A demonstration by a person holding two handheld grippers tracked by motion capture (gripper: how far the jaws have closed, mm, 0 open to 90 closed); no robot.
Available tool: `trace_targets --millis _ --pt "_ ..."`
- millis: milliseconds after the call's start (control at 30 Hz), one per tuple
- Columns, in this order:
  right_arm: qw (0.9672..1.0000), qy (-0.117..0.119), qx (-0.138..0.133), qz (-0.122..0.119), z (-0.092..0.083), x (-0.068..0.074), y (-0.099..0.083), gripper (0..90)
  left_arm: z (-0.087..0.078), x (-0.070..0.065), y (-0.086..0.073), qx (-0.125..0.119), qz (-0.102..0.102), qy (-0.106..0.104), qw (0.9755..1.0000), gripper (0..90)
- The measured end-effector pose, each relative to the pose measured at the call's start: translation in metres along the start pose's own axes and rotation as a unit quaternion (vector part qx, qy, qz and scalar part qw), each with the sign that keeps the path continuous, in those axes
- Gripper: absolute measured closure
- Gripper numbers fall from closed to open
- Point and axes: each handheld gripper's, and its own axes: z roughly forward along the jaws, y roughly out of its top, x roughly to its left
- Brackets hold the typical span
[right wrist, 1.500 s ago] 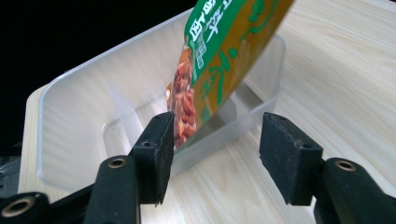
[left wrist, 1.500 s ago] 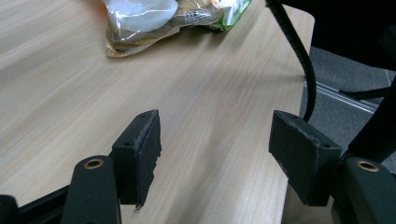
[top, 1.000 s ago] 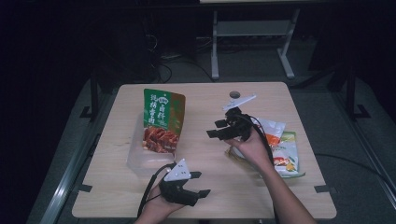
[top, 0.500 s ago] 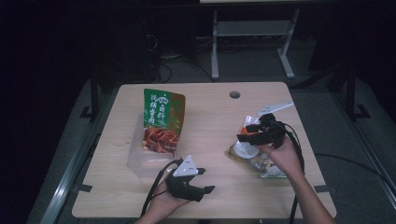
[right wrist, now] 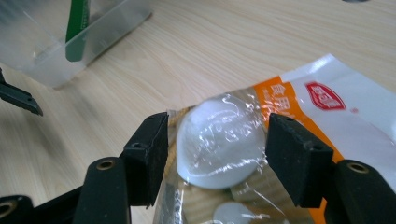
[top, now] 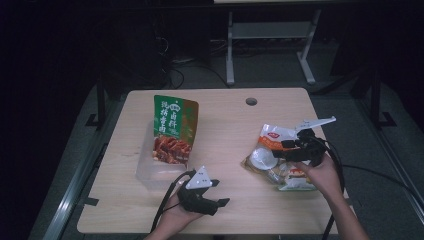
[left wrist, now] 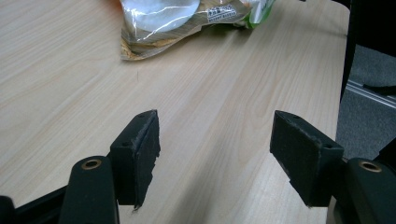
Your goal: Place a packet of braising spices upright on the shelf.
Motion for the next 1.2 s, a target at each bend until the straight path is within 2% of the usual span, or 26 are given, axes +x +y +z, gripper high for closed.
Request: trace_targets --millis 267,600,667,833,1000,1200 --pt "0.9998 -0.016 0.010 0.001 -0.006 -0.010 -0.009 38.6 -0.001 -0.001 -0.001 -0.005 0.003 -0.002 1.0000 32.3" --pt "0.9983 -0.048 0.022 0.024 -0.015 -0.027 -0.025 38.9 -0.002 -0.001 0.000 -0.006 0.004 -0.004 1.0000 32.2" --pt "0.9974 -0.056 0.027 0.037 -0.016 -0.033 -0.029 38.6 -0.002 -0.001 0.000 -0.009 0.003 -0.004 0.9999 32.0" --pt "0.9961 -0.066 0.027 0.053 -0.015 -0.042 -0.035 37.0 -0.003 -0.001 0.000 -0.011 0.003 -0.003 0.9999 32.0" --pt "0.9944 -0.070 0.030 0.074 -0.012 -0.049 -0.039 35.2 -0.003 -0.001 0.001 -0.013 0.003 -0.004 0.9999 32.0" --pt "0.9940 -0.067 0.034 0.080 -0.005 -0.056 -0.039 34.7 -0.003 -0.001 0.001 -0.012 0.003 -0.005 0.9999 31.9"
